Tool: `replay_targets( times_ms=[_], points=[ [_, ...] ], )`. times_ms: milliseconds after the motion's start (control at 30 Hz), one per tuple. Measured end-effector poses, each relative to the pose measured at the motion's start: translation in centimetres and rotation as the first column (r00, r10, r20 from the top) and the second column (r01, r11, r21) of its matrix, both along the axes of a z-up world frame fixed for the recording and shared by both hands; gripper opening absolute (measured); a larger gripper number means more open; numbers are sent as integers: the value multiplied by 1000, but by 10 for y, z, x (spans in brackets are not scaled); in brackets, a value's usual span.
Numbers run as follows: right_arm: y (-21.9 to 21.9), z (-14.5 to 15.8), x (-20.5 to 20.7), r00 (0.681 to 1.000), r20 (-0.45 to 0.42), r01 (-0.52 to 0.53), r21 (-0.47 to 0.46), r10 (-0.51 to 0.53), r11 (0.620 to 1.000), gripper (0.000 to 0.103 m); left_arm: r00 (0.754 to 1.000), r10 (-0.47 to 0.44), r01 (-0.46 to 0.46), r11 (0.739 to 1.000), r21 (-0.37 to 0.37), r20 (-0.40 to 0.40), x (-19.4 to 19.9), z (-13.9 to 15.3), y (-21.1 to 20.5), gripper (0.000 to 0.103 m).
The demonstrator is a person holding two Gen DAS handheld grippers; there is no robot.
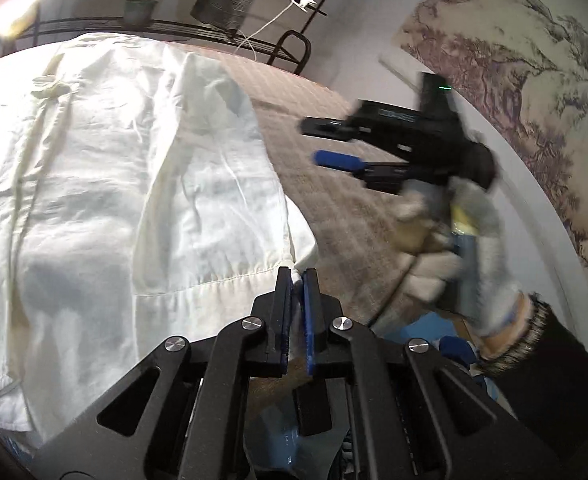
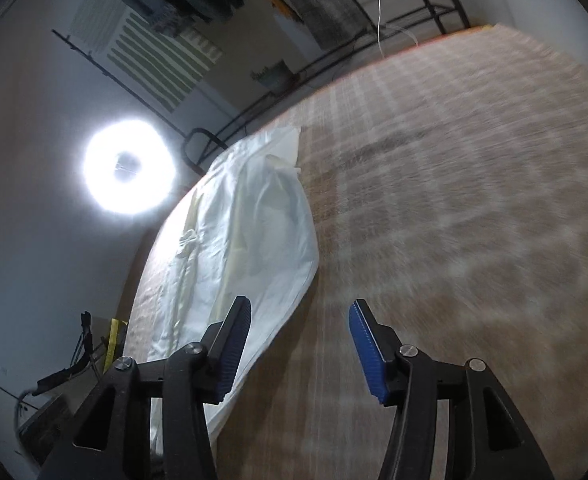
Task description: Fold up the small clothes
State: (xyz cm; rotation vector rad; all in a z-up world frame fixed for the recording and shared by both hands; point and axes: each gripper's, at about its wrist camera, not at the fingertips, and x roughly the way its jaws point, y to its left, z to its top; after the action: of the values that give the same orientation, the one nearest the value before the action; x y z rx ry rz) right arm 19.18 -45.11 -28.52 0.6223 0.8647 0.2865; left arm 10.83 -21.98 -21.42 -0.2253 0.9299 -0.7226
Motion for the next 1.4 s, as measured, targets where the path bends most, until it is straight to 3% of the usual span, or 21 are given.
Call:
replay_targets(
  times_ms=[167,233,333,367,400,600,800,1167,1400],
  points=[
    [16,-33,56,997,-69,-14,119,22,993,56,1000,9,-9,1000,-14,-24,2,-3,3,3],
    [24,-45,74,995,-94,-4,146,18,989,50,1000,6,-6,1000,-10,-20,1,-4,1,3],
    [33,-55,90,994,-103,-15,185,35,983,11,1000,-2,1,1000,-16,-31,-1,-7,-1,3],
    [37,-57,93,993,-111,-22,184,43,983,2,999,-1,0,1000,-25,-40,-2,-8,-2,3],
    [42,-55,95,992,-121,-25,152,44,988,0,999,-1,-1,999,-43,-54,-1,-8,-1,3],
    [59,8,87,993,-69,-101,-86,95,991,0,997,2,-11,992,-125,-75,-4,-9,13,3],
    [103,1,106,981,-181,-128,-343,68,930,0,989,49,-71,986,-152,-142,0,-27,46,2],
    [201,36,119,982,-130,-186,-526,137,830,0,978,144,-173,965,-196,-154,-7,-32,113,2],
    [291,7,129,957,-157,-289,-606,245,741,0,945,221,-264,951,-162,-242,-9,-62,153,1]
  ],
)
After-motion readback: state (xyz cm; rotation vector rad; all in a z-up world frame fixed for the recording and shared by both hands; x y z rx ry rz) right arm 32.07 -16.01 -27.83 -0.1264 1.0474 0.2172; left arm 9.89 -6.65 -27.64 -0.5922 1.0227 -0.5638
